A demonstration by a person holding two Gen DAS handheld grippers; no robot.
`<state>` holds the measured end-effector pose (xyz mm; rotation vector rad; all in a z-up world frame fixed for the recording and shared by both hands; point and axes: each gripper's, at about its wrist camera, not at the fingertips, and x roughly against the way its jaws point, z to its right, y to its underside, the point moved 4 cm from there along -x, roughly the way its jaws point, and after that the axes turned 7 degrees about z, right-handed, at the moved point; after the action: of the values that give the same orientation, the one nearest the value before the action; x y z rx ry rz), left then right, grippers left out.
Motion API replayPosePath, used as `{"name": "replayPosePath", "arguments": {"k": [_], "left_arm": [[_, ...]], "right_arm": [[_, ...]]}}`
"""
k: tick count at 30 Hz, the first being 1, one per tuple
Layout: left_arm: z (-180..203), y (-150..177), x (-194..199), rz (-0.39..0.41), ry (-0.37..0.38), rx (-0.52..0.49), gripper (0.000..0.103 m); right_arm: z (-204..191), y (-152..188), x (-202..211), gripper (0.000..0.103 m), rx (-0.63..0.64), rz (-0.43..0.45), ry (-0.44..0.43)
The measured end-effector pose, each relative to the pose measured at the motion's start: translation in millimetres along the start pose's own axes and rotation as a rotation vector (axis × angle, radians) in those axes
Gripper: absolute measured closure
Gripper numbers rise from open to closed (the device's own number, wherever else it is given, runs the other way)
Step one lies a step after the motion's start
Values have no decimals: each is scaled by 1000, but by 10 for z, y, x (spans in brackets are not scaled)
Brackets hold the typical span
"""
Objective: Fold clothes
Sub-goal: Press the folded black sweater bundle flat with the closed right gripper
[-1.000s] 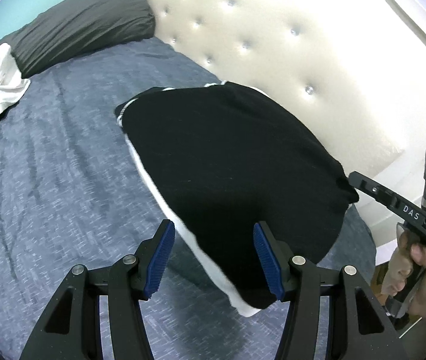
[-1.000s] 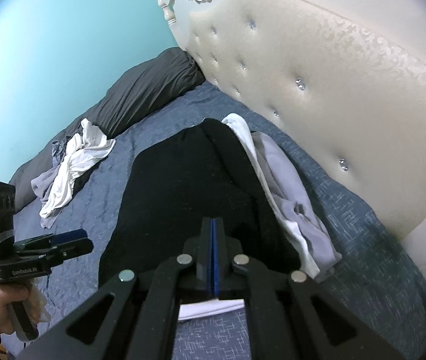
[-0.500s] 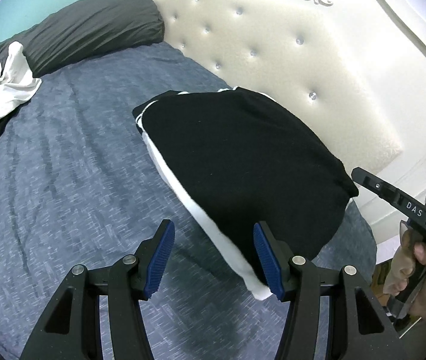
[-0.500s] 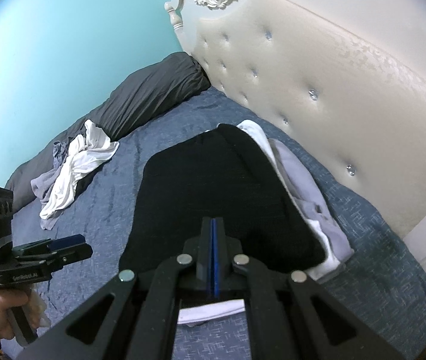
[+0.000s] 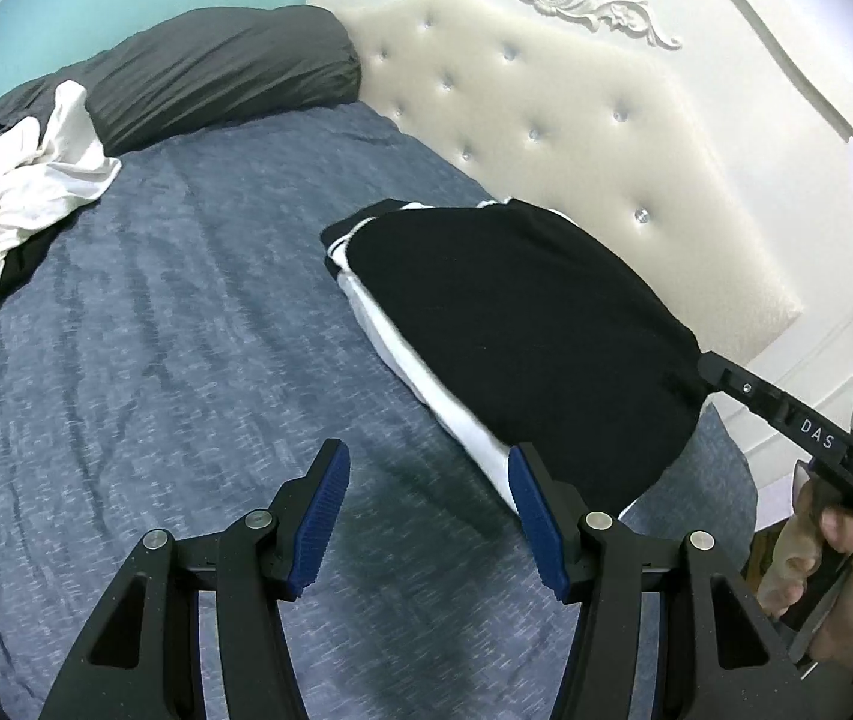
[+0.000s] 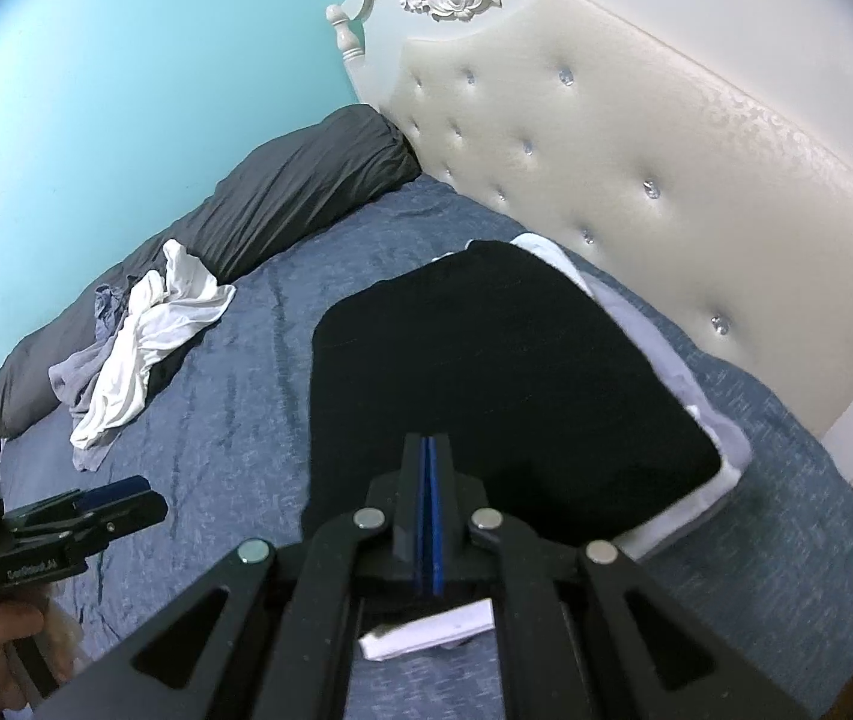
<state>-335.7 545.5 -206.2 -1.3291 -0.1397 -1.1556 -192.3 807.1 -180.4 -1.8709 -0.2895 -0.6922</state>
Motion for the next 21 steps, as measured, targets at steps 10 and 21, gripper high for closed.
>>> {"name": "replayPosePath", "arguments": {"k": [10, 21], "left_arm": [[-287, 84, 289, 43, 5, -15, 38], [-444, 274, 577, 83, 44, -47, 36]], "right_arm": [[-394, 164, 156, 101, -22, 61, 60], [-849, 411, 339, 101, -32, 124, 75]]}}
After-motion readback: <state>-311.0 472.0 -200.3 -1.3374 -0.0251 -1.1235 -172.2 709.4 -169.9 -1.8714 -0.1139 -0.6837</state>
